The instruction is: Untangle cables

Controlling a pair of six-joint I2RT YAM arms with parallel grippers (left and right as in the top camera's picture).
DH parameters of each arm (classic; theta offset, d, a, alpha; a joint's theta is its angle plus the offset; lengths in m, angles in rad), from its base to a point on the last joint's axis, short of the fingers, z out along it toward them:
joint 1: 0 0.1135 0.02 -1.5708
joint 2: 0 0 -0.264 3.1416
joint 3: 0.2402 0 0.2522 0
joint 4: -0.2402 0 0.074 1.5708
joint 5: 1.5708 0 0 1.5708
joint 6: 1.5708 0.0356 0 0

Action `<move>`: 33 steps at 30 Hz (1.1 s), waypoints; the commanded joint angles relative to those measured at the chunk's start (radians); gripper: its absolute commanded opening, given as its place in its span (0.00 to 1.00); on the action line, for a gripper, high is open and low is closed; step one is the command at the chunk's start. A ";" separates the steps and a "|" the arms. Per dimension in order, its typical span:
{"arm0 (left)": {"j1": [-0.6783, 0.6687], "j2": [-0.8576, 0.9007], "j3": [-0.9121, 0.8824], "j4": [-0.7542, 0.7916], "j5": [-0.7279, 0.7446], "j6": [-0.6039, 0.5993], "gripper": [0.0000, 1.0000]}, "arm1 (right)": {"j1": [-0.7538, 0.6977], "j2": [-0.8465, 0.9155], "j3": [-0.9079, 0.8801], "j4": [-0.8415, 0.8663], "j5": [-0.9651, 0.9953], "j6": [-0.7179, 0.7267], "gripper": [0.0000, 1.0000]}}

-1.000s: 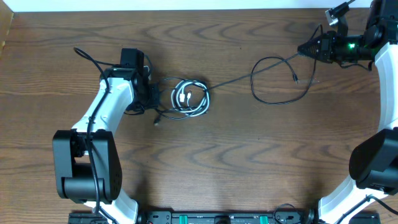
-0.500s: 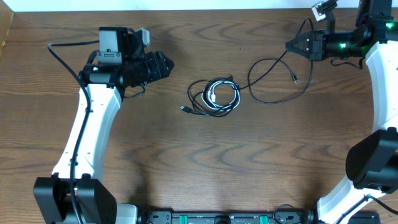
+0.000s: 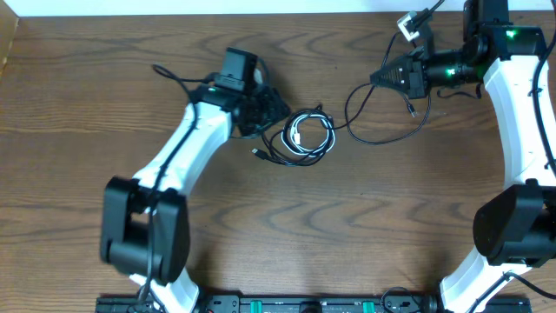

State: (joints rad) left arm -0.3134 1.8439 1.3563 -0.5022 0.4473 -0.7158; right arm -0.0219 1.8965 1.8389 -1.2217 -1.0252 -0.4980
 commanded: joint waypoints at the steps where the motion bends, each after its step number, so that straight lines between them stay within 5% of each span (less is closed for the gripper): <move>1: -0.043 0.054 0.003 0.076 0.050 -0.116 0.57 | 0.011 -0.030 0.021 -0.024 -0.032 -0.069 0.01; 6: -0.084 0.072 0.003 0.226 -0.011 -0.132 0.64 | 0.013 -0.030 0.021 -0.029 -0.033 -0.068 0.01; 9: -0.103 0.074 0.003 0.219 -0.104 -0.163 0.55 | 0.019 -0.030 0.021 -0.028 -0.032 -0.068 0.01; 15: -0.138 0.118 0.002 0.199 -0.236 -0.419 0.54 | 0.050 -0.030 0.021 -0.033 -0.032 -0.068 0.01; 21: -0.138 0.185 0.002 0.239 -0.166 -0.626 0.59 | 0.072 -0.030 0.021 -0.047 -0.032 -0.069 0.01; 25: -0.138 0.214 0.002 0.243 -0.134 -0.683 0.67 | 0.082 -0.030 0.021 -0.049 -0.032 -0.069 0.01; 33: -0.137 0.242 0.002 0.301 -0.161 -0.791 0.67 | 0.092 -0.030 0.021 -0.056 -0.032 -0.069 0.01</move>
State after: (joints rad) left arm -0.4519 2.0529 1.3544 -0.2279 0.3046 -1.4544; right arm 0.0570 1.8965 1.8393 -1.2758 -1.0256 -0.5465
